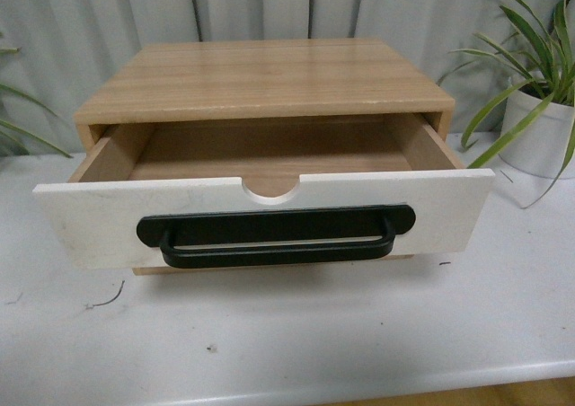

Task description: Close drawer sideways

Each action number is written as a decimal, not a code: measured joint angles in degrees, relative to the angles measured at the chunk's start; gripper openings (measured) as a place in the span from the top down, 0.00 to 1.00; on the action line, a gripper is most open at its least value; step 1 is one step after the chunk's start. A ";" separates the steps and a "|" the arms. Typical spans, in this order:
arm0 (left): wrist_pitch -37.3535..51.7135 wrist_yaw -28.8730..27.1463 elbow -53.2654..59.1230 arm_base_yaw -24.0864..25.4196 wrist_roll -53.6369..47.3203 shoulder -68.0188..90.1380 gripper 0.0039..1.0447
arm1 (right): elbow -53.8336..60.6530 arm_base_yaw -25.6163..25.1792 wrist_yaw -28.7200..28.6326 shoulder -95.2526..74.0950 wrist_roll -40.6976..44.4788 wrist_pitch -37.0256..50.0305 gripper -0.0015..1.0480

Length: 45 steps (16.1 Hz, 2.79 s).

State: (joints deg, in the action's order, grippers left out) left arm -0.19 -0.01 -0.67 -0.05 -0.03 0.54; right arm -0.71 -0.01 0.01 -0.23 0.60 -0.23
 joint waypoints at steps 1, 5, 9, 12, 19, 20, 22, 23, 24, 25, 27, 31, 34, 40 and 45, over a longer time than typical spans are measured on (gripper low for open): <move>0.00 -0.02 0.00 0.00 0.00 0.00 0.06 | 0.00 0.00 0.00 0.02 -0.02 0.00 0.06; -0.02 0.00 0.00 0.00 0.00 0.00 0.06 | 0.00 0.00 0.00 0.00 -0.02 0.00 0.06; 1.51 -1.66 -1.20 -8.33 3.04 7.67 0.06 | -6.12 4.15 9.38 -13.49 -16.50 -6.29 0.06; 7.65 6.62 -5.40 -18.91 -11.87 30.60 0.06 | -15.96 13.97 -7.28 -37.83 -1.86 -5.57 0.06; 18.82 10.93 -16.17 -17.09 -28.72 59.39 0.06 | -26.73 17.40 -12.66 -63.54 18.45 -0.83 0.06; 20.26 11.28 -18.36 -15.37 -31.15 64.74 0.06 | -28.76 18.47 -12.87 -67.93 20.59 -0.68 0.06; 22.86 10.60 -21.70 -13.49 -34.03 72.04 0.06 | -32.57 20.76 -13.94 -73.77 24.24 -1.05 0.06; 23.65 10.16 -21.97 -13.29 -34.64 73.50 0.06 | -33.79 21.03 -14.05 -75.32 25.20 -1.09 0.06; 24.28 10.01 -22.27 -13.25 -34.91 75.06 0.06 | -34.86 21.07 -14.01 -76.74 26.05 -0.79 0.06; 24.98 9.57 -22.93 -12.96 -35.01 77.16 0.06 | -36.28 21.07 -14.03 -78.36 26.75 -0.76 0.06; 26.51 8.13 -24.92 -12.35 -35.39 79.93 0.06 | -38.84 21.03 -14.01 -81.09 27.89 0.02 0.06; 27.41 5.55 -31.26 -11.91 -36.04 84.78 0.06 | -48.00 18.93 -14.45 -91.14 29.51 0.33 0.06; 26.80 4.83 -35.50 -12.63 -36.11 89.61 0.06 | -56.50 17.51 -14.99 -97.77 29.70 -1.14 0.06; 23.47 3.89 -44.92 -12.76 -36.35 101.48 0.06 | -66.45 16.83 -15.52 -109.00 27.58 -1.03 0.06; 27.19 4.63 -40.48 -12.55 -36.06 94.84 0.06 | -58.77 16.35 -15.04 -101.33 29.11 3.28 0.06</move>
State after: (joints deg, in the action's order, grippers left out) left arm 27.00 4.62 -41.15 -12.60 -36.10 95.37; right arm -59.48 16.34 -15.03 -101.56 29.71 3.05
